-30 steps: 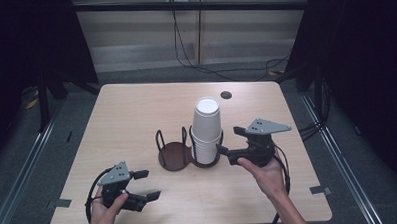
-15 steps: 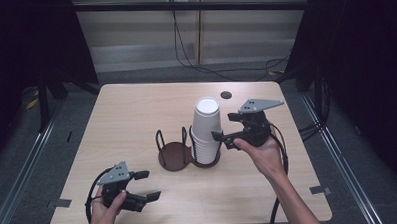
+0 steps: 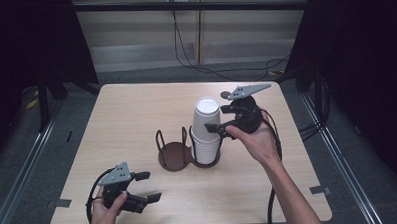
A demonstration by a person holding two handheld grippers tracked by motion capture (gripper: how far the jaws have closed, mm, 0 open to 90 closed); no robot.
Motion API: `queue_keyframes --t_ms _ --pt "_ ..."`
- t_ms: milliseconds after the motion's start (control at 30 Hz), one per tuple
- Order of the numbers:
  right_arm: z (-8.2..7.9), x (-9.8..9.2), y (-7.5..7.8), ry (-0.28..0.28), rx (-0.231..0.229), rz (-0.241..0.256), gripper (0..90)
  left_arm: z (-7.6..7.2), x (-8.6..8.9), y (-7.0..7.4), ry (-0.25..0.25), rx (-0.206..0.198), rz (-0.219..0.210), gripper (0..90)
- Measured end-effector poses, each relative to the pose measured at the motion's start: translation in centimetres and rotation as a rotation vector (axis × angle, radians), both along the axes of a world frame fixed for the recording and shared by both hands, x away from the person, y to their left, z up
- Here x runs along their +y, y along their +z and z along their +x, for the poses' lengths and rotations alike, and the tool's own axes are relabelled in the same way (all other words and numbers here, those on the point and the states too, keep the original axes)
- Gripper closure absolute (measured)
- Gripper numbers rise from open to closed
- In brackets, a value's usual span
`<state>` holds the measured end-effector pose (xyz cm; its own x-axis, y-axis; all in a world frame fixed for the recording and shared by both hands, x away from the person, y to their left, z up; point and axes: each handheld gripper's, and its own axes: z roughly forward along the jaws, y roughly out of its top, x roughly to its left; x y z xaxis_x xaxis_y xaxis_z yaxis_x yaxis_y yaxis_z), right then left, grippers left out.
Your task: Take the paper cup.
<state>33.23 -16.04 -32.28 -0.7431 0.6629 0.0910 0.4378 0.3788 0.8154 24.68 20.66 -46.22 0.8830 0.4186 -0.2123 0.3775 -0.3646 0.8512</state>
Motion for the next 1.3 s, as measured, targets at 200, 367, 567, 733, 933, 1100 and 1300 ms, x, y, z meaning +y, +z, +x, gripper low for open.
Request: queue_keyframes --t_ms 200,367,567,733,933,1100,1300 --pt "0.9 0.3 0.4 0.01 0.01 -0.03 14.4 0.0 0.0 0.0 -0.001 0.001 0.003 16.1" --pt "1.6 0.7 0.5 0.022 0.038 -0.048 14.0 0.0 -0.1 0.0 -0.002 0.003 -0.003 16.1" --pt "2.2 1.8 0.6 0.045 0.047 -0.08 15.0 0.0 -0.1 -0.1 -0.002 0.004 0.0 16.1" --pt "2.5 2.7 0.6 0.054 0.043 -0.104 15.4 0.0 -0.1 -0.1 -0.004 0.004 0.004 16.1" --pt "2.7 2.6 0.6 0.053 0.042 -0.108 19.3 0.0 -0.2 -0.1 -0.01 0.007 0.008 16.1" --pt "2.7 2.8 0.9 0.051 0.044 -0.125 19.5 0.0 -0.2 -0.1 -0.012 0.003 0.015 16.1" --pt "2.7 2.9 0.9 0.054 0.043 -0.136 19.8 -0.1 -0.3 -0.2 -0.011 0.014 0.005 16.1"
